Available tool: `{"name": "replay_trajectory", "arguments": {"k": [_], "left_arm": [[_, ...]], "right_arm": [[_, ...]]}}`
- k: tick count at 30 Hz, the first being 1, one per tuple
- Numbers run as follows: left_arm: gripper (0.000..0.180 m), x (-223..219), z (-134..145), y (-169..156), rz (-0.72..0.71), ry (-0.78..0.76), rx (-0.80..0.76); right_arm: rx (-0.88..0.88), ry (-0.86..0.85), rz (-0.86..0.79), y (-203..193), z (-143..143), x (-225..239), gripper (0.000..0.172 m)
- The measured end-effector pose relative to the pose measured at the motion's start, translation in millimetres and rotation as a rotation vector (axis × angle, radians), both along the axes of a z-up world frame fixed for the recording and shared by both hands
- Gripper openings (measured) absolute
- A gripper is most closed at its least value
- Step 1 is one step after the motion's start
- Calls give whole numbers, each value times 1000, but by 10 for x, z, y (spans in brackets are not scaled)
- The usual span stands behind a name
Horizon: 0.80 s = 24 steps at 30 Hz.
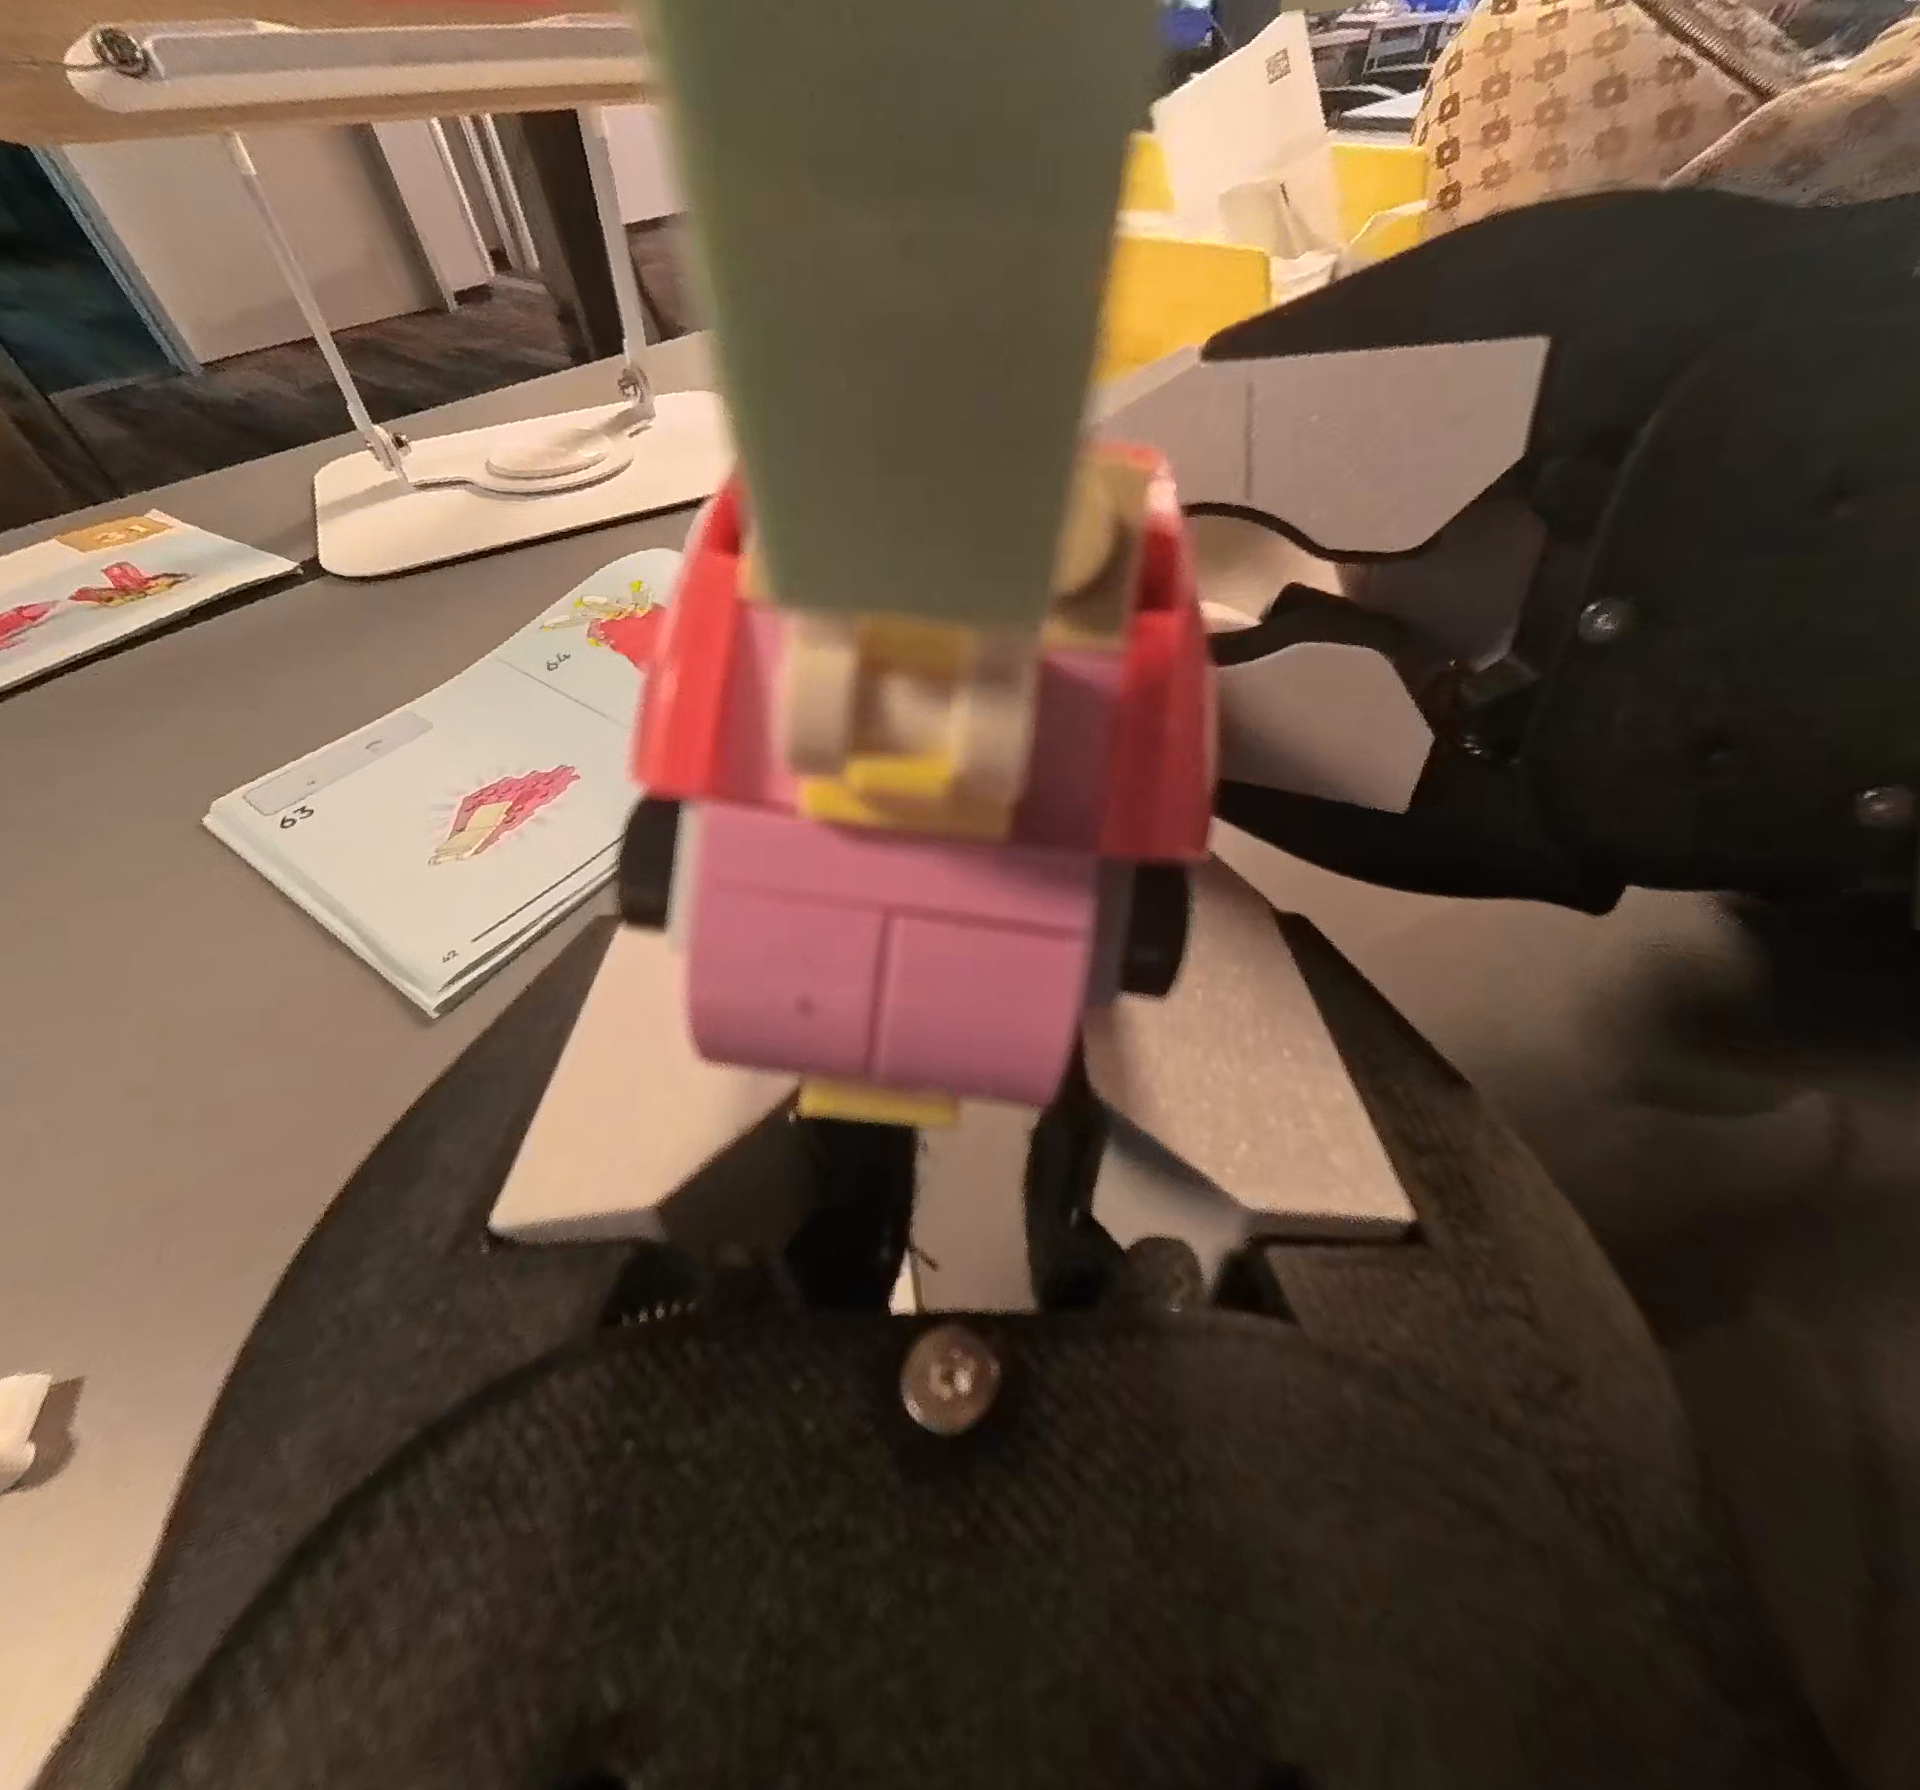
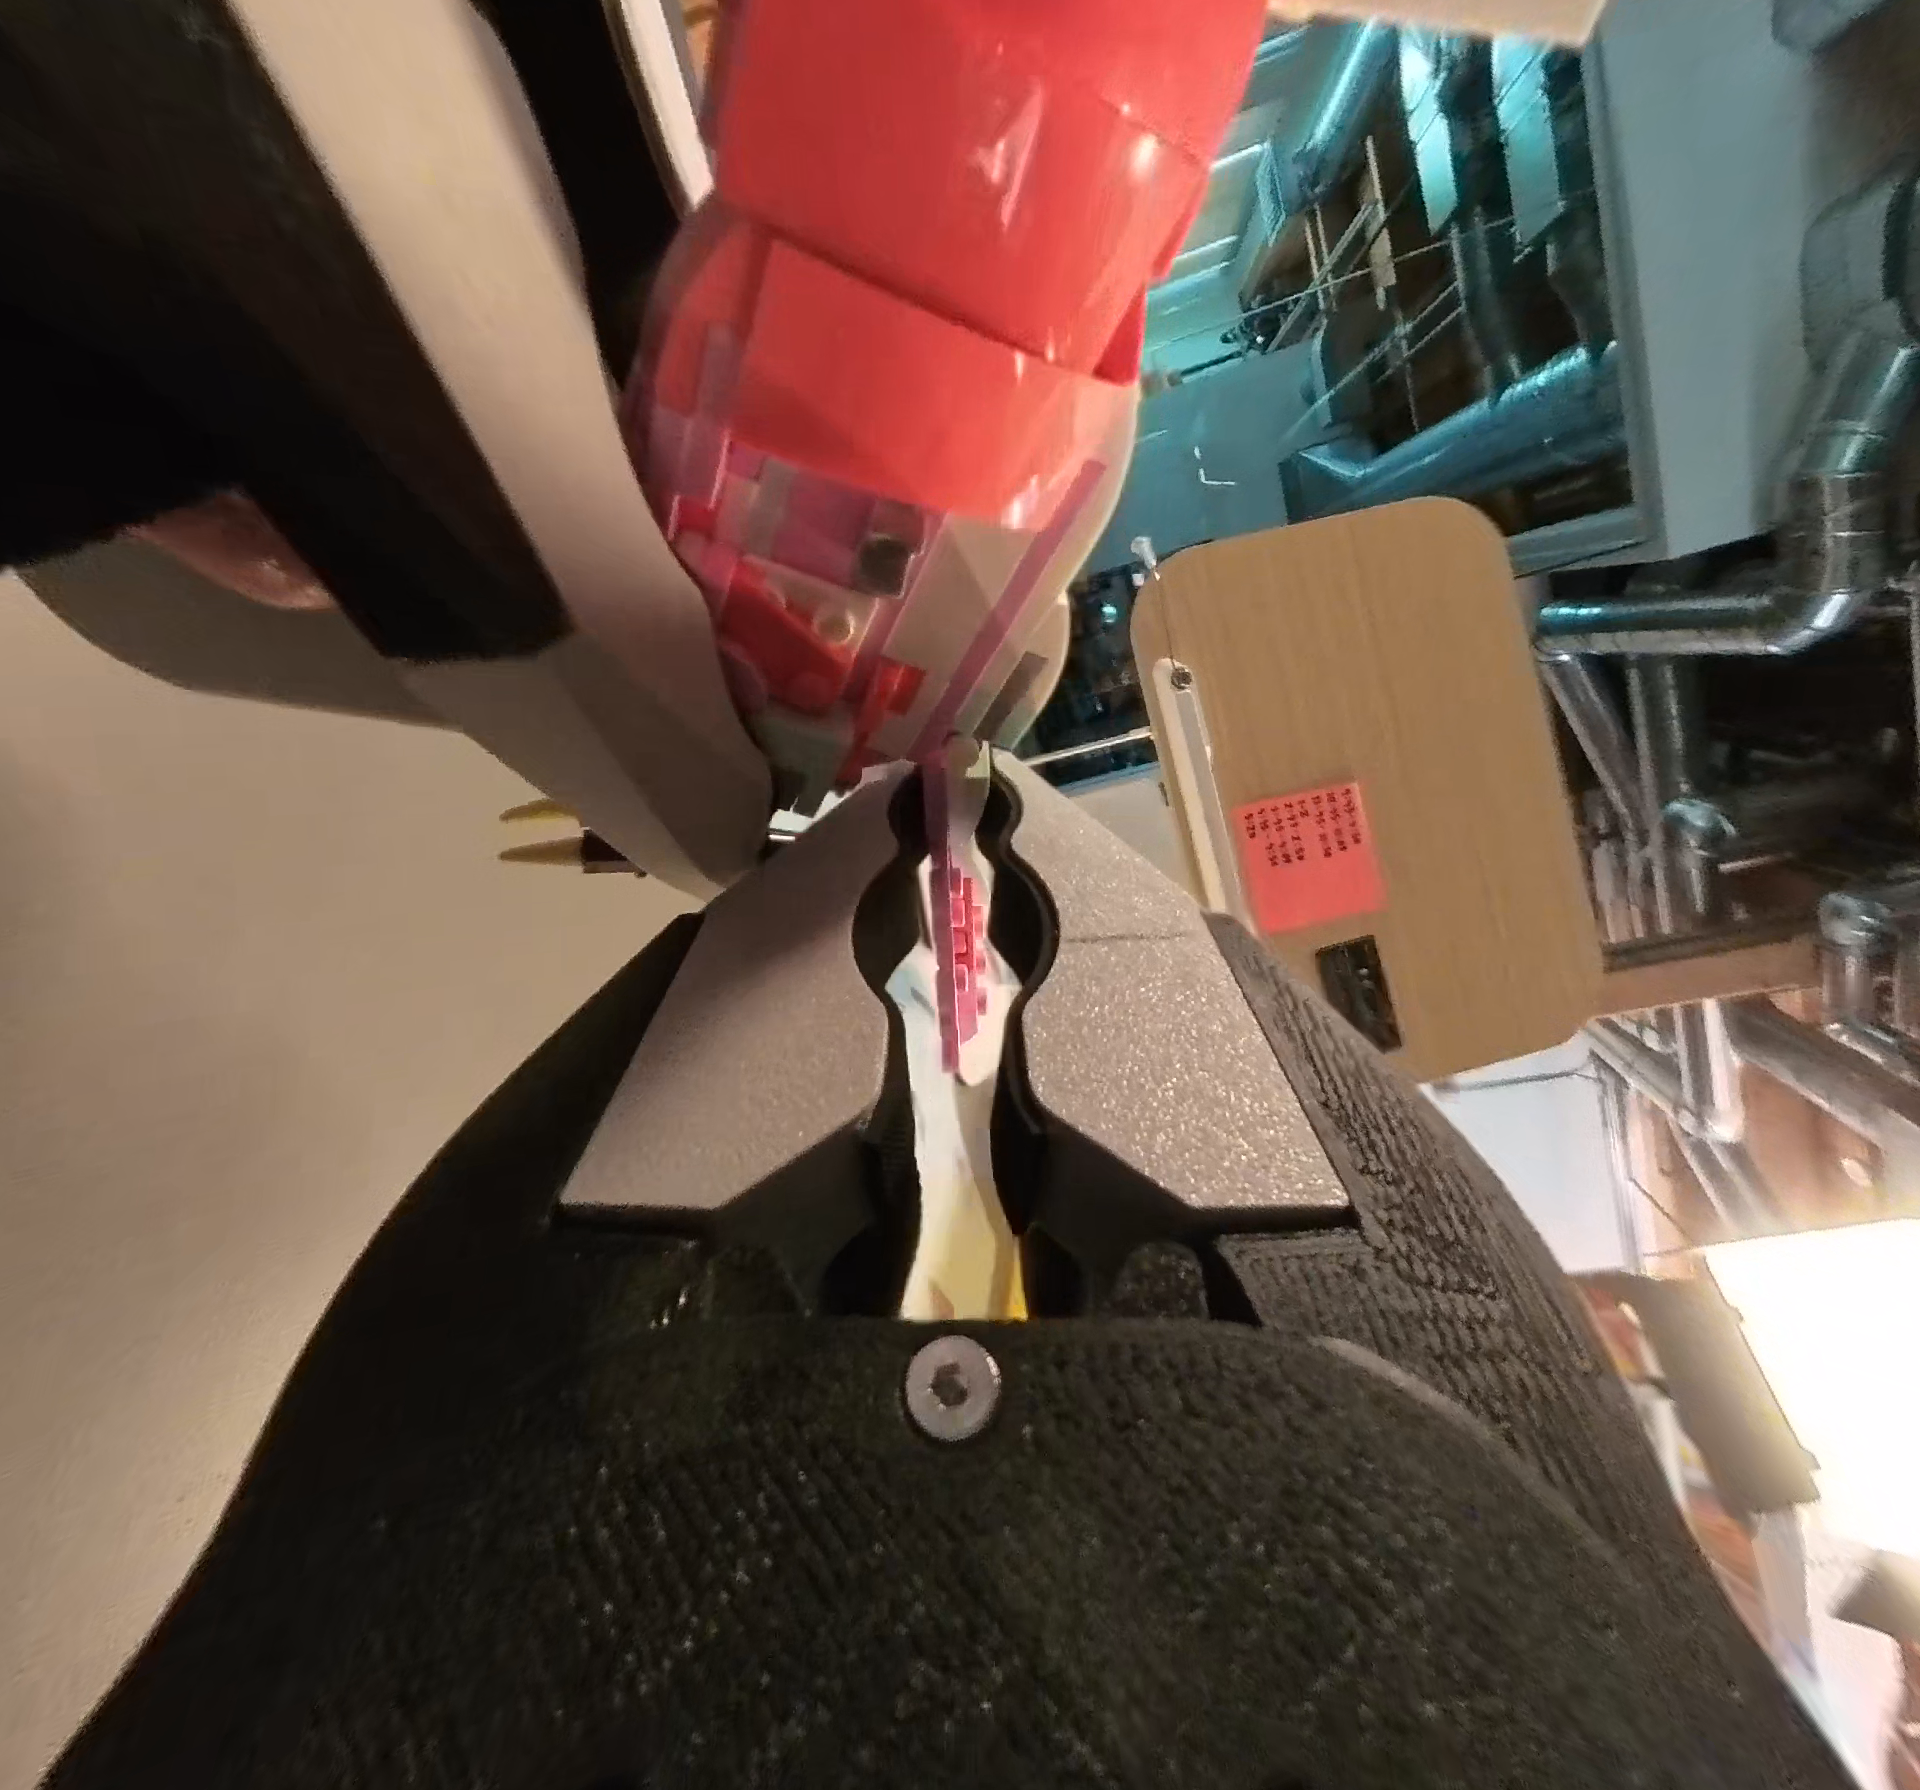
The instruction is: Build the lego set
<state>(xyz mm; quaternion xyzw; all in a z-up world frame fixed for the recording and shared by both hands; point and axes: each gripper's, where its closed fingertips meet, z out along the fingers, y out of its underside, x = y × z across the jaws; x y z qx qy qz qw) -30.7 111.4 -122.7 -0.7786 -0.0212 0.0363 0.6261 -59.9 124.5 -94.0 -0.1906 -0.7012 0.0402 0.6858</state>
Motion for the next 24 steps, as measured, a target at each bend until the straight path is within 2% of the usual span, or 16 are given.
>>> {"name": "replay_trajectory", "arguments": {"k": [1, 6, 10, 13, 16, 20, 24], "left_arm": [[35, -12, -23, 3, 3, -5, -15], [37, -77, -107, 111, -20, -47, -105], [37, -106, -145, 147, -40, -86, -148], [37, -221, -88, 96, -15, -102, -140], [37, -480, 47, -12, 59, -93, -137], [37, -982, 187, -220, 250, -53, -188], [37, -1483, 73, -381, 428, -48, -326]], "right_arm": [[-19, -13, 6, 10, -34, -18, 5], [-132, -29, 4, 154, -140, -97, 9], [-171, 13, 12, 244, -98, -122, 37], [-143, 45, 36, 250, -59, -122, 43], [-149, 61, 88, 210, -51, -120, 45], [-146, 91, 105, 246, -31, -118, 40], [-178, 89, 100, 299, -62, -133, 36]]}}
